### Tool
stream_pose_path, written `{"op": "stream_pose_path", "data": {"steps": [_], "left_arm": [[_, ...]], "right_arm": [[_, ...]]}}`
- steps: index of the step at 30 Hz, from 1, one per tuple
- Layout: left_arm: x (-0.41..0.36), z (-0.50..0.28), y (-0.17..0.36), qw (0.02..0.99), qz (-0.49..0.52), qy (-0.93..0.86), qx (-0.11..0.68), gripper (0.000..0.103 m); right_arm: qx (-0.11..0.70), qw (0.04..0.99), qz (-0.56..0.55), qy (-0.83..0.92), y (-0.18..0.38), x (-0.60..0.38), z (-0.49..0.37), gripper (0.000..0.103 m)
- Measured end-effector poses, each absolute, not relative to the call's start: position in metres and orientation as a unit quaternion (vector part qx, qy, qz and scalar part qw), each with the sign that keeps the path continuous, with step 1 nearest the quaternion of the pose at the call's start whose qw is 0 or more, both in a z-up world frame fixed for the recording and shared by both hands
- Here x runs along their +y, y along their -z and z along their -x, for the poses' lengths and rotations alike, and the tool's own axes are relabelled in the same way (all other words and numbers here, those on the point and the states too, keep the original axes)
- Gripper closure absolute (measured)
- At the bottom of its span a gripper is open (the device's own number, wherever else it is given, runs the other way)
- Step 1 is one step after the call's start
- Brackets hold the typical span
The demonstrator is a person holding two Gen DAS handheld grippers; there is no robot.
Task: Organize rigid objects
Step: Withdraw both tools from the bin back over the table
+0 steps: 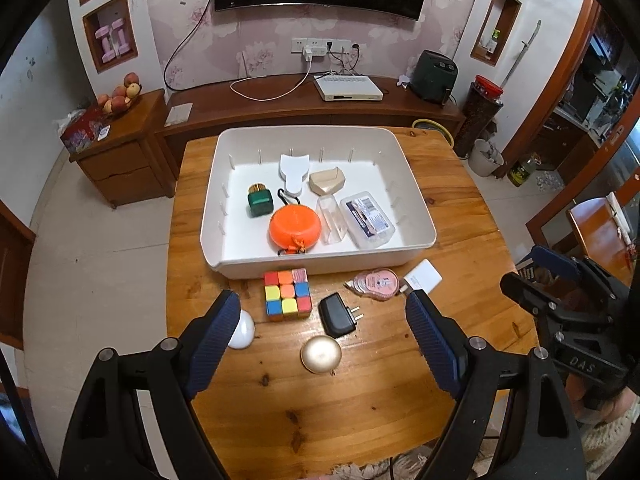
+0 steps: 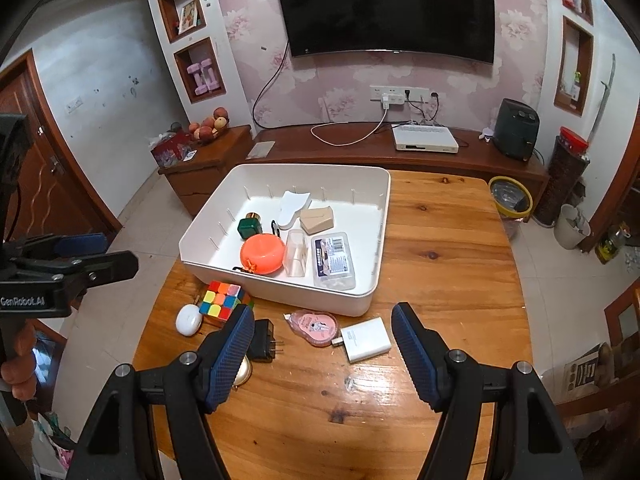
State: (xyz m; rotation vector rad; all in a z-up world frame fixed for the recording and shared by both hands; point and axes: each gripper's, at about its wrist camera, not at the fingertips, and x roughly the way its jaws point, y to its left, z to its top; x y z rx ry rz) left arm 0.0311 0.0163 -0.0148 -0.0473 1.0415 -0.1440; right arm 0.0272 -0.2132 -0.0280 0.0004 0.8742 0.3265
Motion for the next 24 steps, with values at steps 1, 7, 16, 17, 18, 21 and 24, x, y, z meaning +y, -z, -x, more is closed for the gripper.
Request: {"op": "stream_pose_path", "data": {"steps": [1,7,16,17,18,21,24], "left_arm": [[0.017,-0.029,0.016,0.865,0.022,0.069,0.497,0.016],[0.028,-0.017,0.039,0.864,0.016,0.059,0.499,0.008],[0.063,-0.02,0.102,0.84,0.03,0.022,0.542,0.007],[0.066,-0.021,0.11,0.835,0.029,0.021,0.549,0.007],[0.068,-0.023,0.119,0.831,0.026,0.016,0.555,0.007],[0.077,-0.028,0.142,0.823,0.02,-0.001,0.568,0.007],[0.086,-0.034,0.161,0.815,0.022,-0.005,0.578,0.007]], "right_arm": [[0.422,0.893,0.0,-0.157,0.029,-0.213,-0.027,0.029],[0.425,0.893,0.014,-0.15,0.046,-0.211,-0.026,0.022],[0.473,0.864,0.006,-0.172,0.097,-0.195,-0.027,0.022],[0.478,0.86,0.006,-0.178,0.103,-0.19,-0.025,0.022],[0.484,0.855,0.008,-0.187,0.112,-0.182,-0.023,0.022],[0.503,0.837,0.018,-0.215,0.136,-0.158,-0.018,0.022],[0.52,0.82,0.037,-0.235,0.159,-0.133,-0.014,0.022]]}}
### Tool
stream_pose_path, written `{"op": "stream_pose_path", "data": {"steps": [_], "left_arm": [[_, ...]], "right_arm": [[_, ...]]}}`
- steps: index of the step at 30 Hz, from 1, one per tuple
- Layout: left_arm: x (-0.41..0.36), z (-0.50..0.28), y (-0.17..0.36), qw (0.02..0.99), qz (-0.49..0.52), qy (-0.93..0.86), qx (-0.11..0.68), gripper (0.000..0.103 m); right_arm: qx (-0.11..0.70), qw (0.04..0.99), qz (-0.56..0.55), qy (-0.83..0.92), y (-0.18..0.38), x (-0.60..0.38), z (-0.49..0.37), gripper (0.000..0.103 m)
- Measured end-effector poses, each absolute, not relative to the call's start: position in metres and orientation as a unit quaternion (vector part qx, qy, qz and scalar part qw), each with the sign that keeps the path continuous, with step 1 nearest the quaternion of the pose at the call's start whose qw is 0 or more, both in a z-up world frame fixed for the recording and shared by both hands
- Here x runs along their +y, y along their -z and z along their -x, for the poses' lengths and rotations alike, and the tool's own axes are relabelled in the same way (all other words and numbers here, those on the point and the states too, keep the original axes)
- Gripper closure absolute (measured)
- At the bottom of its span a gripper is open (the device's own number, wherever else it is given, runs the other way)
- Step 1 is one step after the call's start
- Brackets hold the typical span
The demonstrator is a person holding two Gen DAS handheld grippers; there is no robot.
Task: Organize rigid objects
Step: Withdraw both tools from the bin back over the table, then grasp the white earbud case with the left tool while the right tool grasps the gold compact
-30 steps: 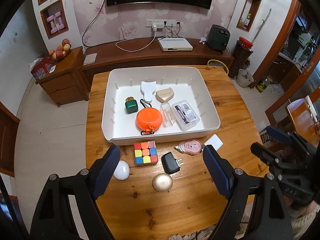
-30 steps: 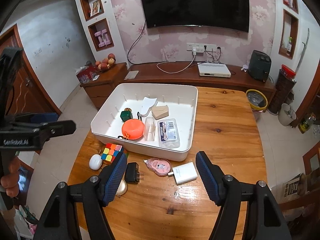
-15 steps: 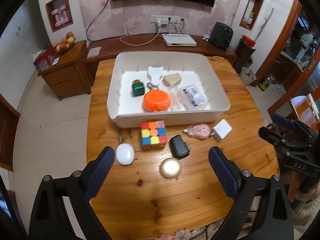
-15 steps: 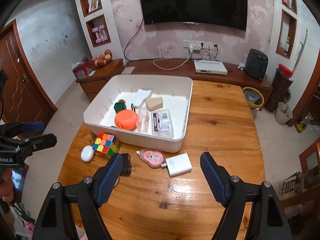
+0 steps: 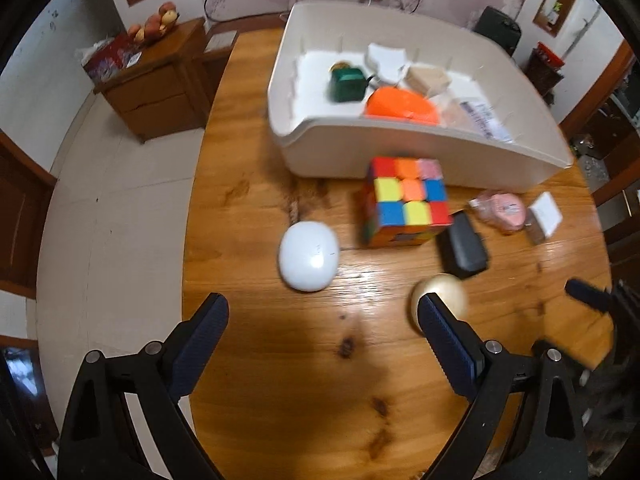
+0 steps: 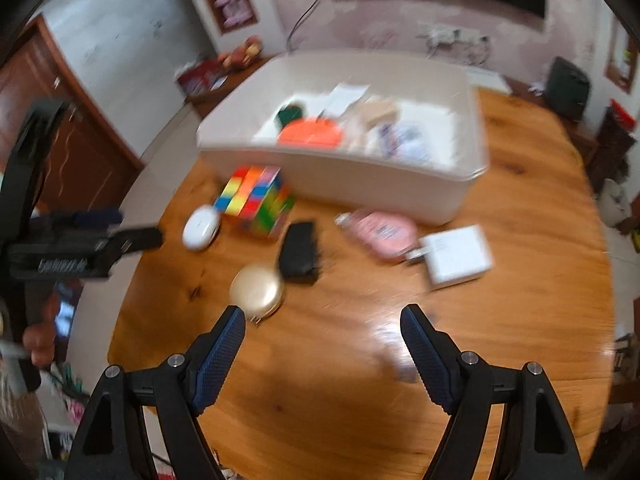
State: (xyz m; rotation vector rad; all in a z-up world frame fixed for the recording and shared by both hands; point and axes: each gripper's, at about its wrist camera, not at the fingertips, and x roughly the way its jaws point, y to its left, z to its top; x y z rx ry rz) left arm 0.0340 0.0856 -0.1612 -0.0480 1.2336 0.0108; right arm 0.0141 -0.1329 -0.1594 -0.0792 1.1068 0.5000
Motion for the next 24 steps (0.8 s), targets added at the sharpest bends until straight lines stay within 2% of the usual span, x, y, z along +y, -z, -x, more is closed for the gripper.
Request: {"op": "stream_pose_path", "data": {"steps": [7,18,24], "left_arm": [[0.098,-0.047,0.198,0.799,0.028,-0.013,0.6,0.007],[0.102,-0.07,0.217,0.796,0.026,-0.023,0.605,0.007],[0.098,-0.075,0.221,0.8,0.012,-0.033,0.599,0.008]], "right_arm": [[0.537,0.801,0.068,-0.256,0.196,-0.095,-0.016,0.022],[0.542,0.794,0.105,-0.256,0.227,-0.063,-0.017,0.022],[0.513,0.808,0.145,-0.25,0.231,-0.046,-0.01,0.022]]}}
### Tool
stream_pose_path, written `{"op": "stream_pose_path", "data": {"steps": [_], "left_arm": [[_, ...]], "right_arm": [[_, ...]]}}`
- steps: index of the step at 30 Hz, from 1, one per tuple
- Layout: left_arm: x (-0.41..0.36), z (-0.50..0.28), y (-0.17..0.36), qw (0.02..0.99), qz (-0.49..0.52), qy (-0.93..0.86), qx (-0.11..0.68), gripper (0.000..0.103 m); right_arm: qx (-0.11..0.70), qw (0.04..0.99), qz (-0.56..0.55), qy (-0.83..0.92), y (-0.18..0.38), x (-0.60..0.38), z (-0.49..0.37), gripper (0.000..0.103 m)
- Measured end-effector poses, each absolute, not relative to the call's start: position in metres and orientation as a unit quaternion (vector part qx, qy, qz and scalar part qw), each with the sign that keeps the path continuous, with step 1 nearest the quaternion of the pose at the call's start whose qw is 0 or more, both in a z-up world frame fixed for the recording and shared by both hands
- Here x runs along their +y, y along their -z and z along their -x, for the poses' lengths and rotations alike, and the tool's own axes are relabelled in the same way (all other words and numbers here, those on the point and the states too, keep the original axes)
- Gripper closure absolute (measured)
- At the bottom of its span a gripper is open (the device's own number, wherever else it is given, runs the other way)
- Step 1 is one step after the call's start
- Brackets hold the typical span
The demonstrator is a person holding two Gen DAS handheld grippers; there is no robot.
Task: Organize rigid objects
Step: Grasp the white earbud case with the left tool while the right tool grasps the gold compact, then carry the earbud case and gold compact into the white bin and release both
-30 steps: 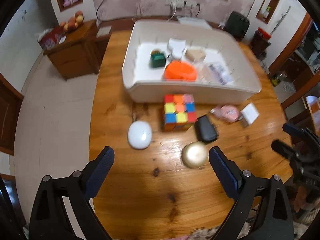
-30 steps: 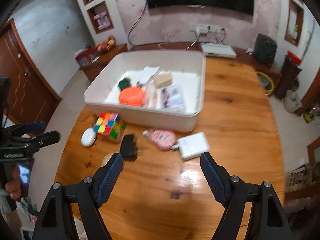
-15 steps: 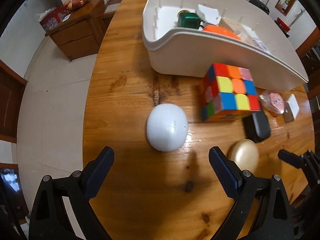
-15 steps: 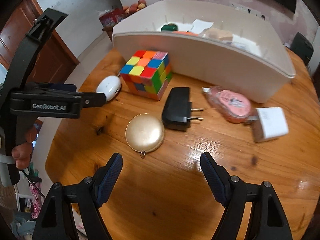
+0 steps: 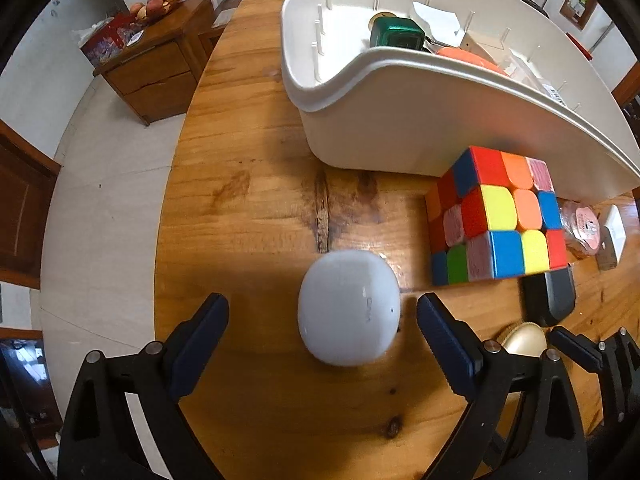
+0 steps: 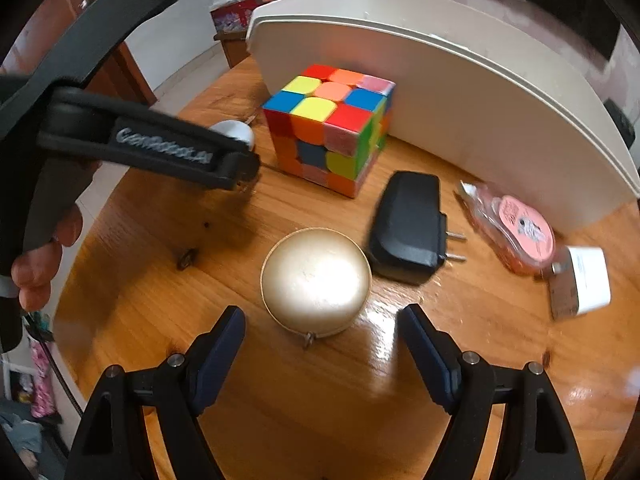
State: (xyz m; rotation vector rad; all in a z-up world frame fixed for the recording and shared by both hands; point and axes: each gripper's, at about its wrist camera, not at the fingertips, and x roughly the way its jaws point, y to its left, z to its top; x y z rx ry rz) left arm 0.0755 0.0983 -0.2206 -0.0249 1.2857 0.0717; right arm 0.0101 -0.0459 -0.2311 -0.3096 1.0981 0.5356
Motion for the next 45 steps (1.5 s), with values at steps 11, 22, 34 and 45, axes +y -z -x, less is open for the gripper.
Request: {"op": "stream_pose_path", "data": {"steps": [11,22,34,45], "left_arm": [[0.085,-0.074,0.217,0.814,-0.013,0.003,0.58,0.051],[0.077,-0.051,0.184,0.828,-0.002,0.004,0.561,0.052],[0.041,-0.046,0.085,0.868,-0.026,0.036,0.494,0.052],[0.015,-0.09,0.029,0.883,-0.059,0.041,0.464,0.051]], "right_arm": [[0.483,0.825,0.147,-0.253,0.231,-0.043,0.0,0.043],[0.453,0.836,0.138,-0.278,0.21,-0.067,0.02,0.048],[0.392,0.883,0.104,-0.237,0.116,-0.113,0.015,0.048],[0.358,0.909,0.104,-0.185,0.025,-0.149,-0.038,0.048]]}}
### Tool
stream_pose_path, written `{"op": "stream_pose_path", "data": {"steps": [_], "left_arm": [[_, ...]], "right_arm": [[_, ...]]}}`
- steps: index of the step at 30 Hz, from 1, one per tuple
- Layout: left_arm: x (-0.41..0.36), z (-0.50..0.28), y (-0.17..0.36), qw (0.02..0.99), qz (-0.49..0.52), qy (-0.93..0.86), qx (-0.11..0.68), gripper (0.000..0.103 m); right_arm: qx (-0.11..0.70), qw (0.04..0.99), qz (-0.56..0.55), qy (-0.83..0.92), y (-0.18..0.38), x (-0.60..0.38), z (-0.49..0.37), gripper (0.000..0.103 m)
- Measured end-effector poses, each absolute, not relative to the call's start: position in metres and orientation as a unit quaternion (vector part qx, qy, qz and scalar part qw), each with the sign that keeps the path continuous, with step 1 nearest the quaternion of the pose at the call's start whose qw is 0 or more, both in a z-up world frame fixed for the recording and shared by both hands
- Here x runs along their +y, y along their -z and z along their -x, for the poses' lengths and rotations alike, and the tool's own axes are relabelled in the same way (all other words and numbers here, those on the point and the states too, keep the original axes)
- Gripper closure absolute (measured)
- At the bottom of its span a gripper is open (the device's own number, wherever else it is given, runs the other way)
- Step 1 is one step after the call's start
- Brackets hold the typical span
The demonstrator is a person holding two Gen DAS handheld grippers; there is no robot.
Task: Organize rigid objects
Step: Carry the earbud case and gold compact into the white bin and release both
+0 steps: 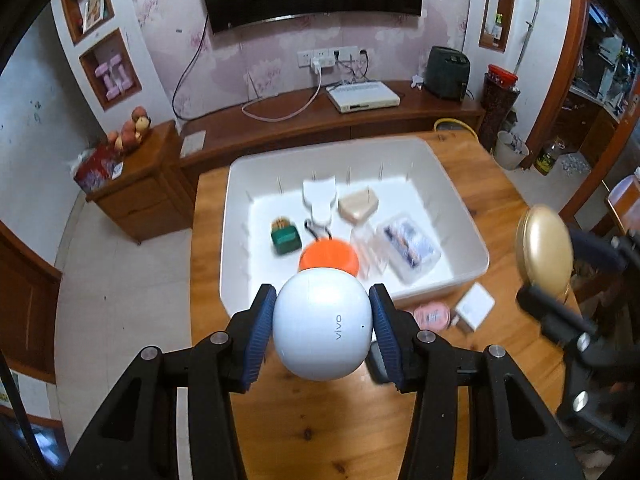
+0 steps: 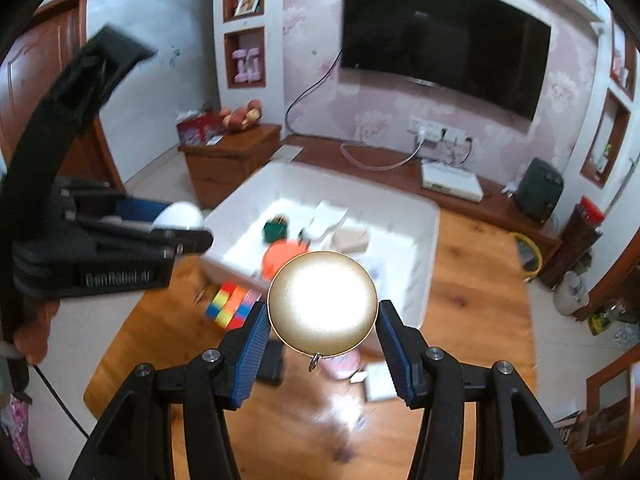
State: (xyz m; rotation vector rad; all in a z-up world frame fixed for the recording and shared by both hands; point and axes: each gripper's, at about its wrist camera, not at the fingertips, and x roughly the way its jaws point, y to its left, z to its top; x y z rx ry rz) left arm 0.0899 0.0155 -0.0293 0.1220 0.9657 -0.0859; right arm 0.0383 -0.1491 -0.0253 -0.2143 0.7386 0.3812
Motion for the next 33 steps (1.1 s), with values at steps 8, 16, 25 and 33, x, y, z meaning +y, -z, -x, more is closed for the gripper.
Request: {"op": "stream_pose_path", "data": {"steps": [8,16,25,33], "left_arm": [[0.009,-0.138,0.019,0.887,-0.061,0.019,0.458,0.051],[0.013,-0.198,0.06,0.869,-0.041,-0.009,0.493,0.051],[0.014,-0.235,0.116,0.845,-0.033,-0.026,0.533,0.051],[0.007,-0.255,0.151,0.829,-0.031,-0.028,0.557,0.051]], "right_arm": [[0.347,0.92,0.078,-0.162,-0.02,-0.15,-0.111,0.048],[0.39,0.909,0.055,-0.14,0.004,-0.141,-0.194,0.048],[0.482,0.864,0.053,-0.133,0.098,-0.135,-0.246,0.048],[0.537,0.831,0.065,-0.129,0.155,-0.13,-0.258,0.048]]}}
